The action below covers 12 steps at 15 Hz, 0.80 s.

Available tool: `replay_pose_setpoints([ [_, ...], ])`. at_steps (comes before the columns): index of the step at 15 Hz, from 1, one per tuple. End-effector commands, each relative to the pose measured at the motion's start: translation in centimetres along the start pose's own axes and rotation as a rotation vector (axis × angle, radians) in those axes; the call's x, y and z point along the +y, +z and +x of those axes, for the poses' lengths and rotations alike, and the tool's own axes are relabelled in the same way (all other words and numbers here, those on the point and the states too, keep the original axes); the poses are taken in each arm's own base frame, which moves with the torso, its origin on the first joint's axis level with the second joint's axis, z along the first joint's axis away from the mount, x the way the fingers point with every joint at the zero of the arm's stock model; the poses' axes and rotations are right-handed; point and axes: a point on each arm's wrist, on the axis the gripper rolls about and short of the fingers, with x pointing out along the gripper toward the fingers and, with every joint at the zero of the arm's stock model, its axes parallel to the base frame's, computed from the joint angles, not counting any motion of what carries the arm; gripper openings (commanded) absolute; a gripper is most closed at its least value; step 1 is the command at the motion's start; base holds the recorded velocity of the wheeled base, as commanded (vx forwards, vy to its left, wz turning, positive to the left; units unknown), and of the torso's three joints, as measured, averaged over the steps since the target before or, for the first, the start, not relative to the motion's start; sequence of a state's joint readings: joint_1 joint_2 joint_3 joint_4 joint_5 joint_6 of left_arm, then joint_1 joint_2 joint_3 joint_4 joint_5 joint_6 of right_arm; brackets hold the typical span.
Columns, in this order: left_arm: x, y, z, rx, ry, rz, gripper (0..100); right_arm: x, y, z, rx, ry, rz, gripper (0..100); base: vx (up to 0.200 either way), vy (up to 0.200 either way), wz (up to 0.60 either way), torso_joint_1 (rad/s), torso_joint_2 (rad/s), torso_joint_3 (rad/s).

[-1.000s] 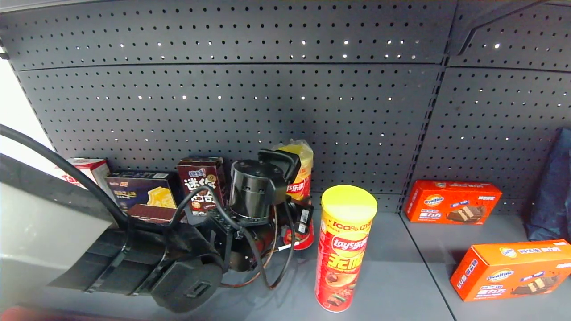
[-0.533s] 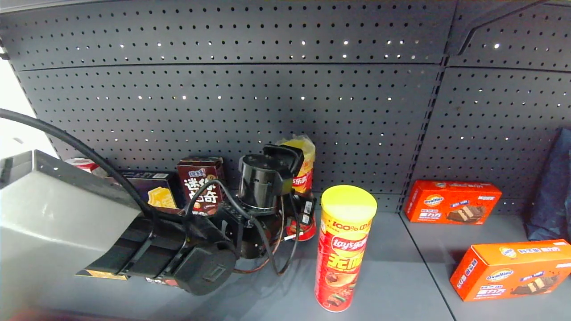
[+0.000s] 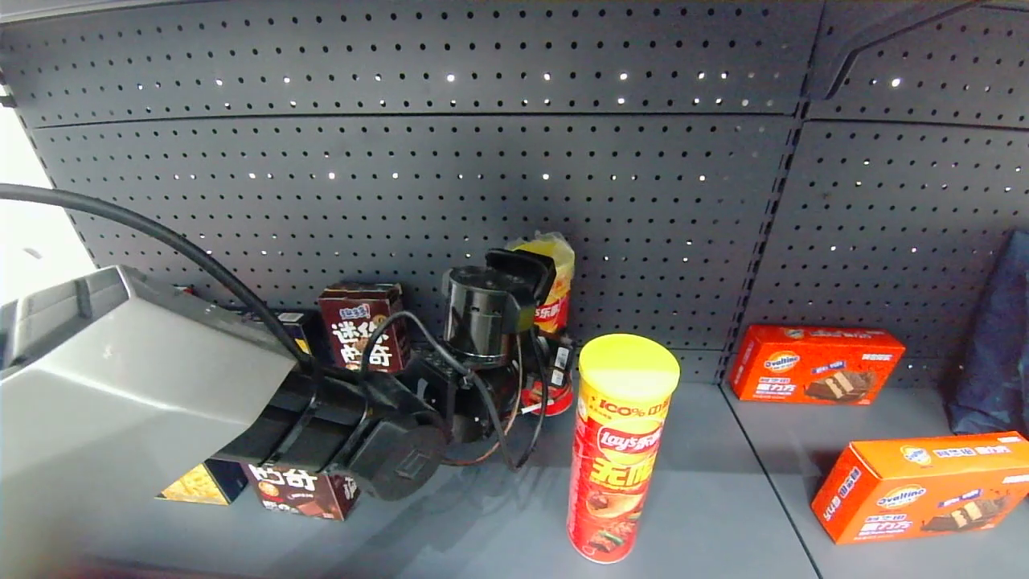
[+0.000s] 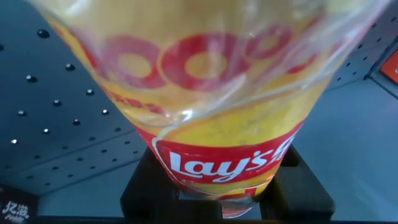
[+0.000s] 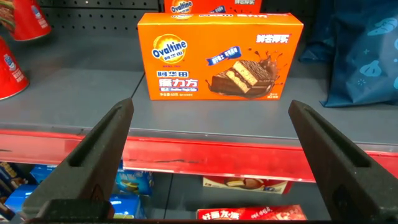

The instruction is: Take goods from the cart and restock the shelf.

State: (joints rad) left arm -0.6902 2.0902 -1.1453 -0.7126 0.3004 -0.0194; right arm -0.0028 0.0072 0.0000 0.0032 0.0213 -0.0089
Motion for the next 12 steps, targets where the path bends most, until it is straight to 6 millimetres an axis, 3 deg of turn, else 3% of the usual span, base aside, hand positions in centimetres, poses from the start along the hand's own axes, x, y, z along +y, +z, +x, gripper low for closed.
replay_pose_setpoints([
  [1,-0.1,-0.2,0.2,0.004,0.0,0.001,0,0.0,0.0,0.0,0.002,0.0,0.0,100,0.0,0.0,0.0,0.0,0.0,0.0],
  [12,-0.4,-1.6,0.6,0.047,-0.003,0.013,0,0.0,0.0,0.0,0.002,0.0,0.0,100,0.0,0.0,0.0,0.0,0.0,0.0],
])
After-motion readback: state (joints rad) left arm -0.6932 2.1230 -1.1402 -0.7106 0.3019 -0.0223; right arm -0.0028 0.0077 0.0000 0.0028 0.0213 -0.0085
